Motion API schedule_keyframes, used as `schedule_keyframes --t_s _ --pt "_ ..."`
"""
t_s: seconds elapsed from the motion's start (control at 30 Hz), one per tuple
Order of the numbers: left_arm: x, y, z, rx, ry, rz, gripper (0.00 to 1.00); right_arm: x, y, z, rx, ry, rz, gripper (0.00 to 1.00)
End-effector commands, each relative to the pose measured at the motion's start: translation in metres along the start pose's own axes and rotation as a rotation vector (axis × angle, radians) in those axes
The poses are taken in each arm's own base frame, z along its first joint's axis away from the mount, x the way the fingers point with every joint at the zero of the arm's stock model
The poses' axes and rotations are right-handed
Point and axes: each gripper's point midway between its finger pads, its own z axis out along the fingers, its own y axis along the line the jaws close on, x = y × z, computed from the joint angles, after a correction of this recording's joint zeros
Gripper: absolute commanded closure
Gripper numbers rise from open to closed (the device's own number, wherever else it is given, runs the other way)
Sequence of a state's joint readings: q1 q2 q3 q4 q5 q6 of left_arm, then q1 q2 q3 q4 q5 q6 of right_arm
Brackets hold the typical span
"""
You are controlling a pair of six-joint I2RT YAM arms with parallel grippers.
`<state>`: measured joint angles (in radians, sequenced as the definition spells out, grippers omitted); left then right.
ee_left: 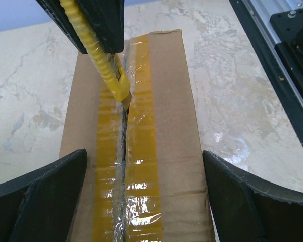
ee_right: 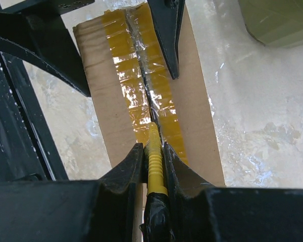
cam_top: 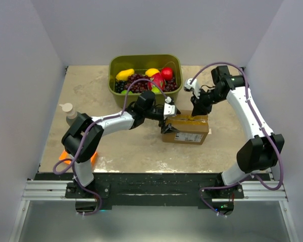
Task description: Unpack the express box
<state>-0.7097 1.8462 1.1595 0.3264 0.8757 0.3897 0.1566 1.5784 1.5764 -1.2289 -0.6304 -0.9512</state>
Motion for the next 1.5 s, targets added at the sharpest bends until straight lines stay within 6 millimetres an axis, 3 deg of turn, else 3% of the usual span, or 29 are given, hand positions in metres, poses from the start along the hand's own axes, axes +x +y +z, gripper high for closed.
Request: schedule_keyframes --t_s 0.0,0.13,0.33,0.7,0.8,0.87,1.03,1.07,1.1,1.2,1.47 --pt "0.03 0.009 -0.005 -0.03 0.123 0.08 0.01 0.007 0.009 -0.013 0.02 0.04 -0.016 1.0" --pt "0.058 0.001 -0.029 -0.016 0.199 0.087 0.03 0.007 0.012 -0.013 0.019 0.031 -0.025 1.0" --pt "0.075 -0.002 -0.062 0.018 0.246 0.121 0.08 0.004 0.016 -0.011 0.003 0.022 -0.071 1.0" --pt "0.08 -0.006 -0.056 0.087 0.25 0.146 0.18 -0.002 -0.005 -0.012 0.006 0.047 -0.166 1.0" --pt "0.061 -0.004 -0.058 0.071 0.218 0.171 0.14 -0.01 -0.006 -0.019 0.038 0.023 -0.208 1.0" --pt "0.038 -0.003 -0.06 0.057 0.172 0.159 0.11 -0.013 -0.006 -0.02 0.054 0.009 -0.211 1.0" --pt "-0.038 0.016 -0.052 0.004 -0.02 0.151 0.08 -0.014 -0.007 -0.018 0.059 -0.005 -0.207 1.0" --pt "-0.048 0.018 -0.05 -0.015 -0.049 0.034 0.07 -0.014 -0.006 -0.018 0.059 -0.008 -0.21 1.0" --pt "-0.069 0.033 -0.051 -0.056 -0.116 0.06 0.07 -0.016 -0.005 -0.019 0.067 -0.016 -0.22 1.0" --pt "-0.079 0.042 -0.043 -0.067 -0.192 -0.032 0.06 -0.019 -0.007 -0.019 0.085 -0.032 -0.216 1.0" --pt "-0.044 0.04 -0.002 -0.019 -0.174 -0.094 0.06 -0.018 -0.003 -0.016 0.065 -0.03 -0.201 1.0"
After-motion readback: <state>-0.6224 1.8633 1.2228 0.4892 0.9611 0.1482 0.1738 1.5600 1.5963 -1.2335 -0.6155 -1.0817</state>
